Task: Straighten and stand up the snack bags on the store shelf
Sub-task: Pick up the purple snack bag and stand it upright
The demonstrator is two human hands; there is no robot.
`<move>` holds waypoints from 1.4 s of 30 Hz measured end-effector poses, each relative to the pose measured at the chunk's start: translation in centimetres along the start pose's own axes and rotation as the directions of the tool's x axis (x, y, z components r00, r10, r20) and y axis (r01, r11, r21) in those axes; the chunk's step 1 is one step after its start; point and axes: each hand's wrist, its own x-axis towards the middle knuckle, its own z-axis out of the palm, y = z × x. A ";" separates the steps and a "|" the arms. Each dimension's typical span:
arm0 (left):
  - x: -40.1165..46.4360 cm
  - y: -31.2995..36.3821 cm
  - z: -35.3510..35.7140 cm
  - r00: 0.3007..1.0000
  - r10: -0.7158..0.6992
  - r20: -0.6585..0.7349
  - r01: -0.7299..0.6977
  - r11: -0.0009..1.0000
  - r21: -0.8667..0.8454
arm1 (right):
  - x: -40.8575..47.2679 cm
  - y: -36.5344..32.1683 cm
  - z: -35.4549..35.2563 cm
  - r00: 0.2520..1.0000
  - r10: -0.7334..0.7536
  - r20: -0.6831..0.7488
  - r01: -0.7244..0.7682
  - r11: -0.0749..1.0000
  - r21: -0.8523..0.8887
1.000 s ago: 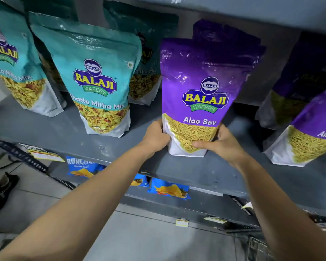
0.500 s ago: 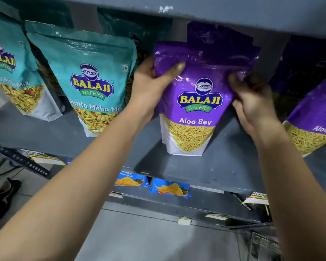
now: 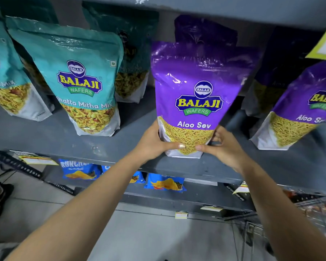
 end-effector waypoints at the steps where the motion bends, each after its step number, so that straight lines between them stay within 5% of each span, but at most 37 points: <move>1: -0.4 0.0 0.2 1.000 -0.001 0.006 0.001 1.000 0.009 | -0.6 0.1 -0.1 1.000 -0.001 -0.009 0.001 1.000 0.005; 23: -3.9 0.1 1.2 0.999 -0.011 0.053 0.015 0.997 -0.075 | -4.9 1.2 0.3 0.999 -0.004 -0.036 0.006 0.999 0.041; 26: -5.6 -0.5 1.3 0.987 0.041 -0.155 -0.073 0.975 -0.209 | -5.5 1.9 -0.8 0.998 0.011 -0.069 -0.003 0.993 0.115; 30: -8.3 0.4 2.8 0.876 0.182 -0.447 -0.238 0.969 -0.073 | -7.2 3.6 -4.8 0.981 0.028 -0.194 0.016 0.975 0.222; 38: -5.5 3.7 14.1 0.924 0.368 -0.108 -0.362 0.929 0.073 | -8.0 9.0 -14.3 0.803 0.151 -0.576 0.046 0.949 0.313; 42: -0.3 5.2 20.8 0.951 0.308 0.017 -0.305 0.928 0.214 | -5.1 11.1 -18.9 0.816 0.176 -0.551 -0.092 0.980 0.177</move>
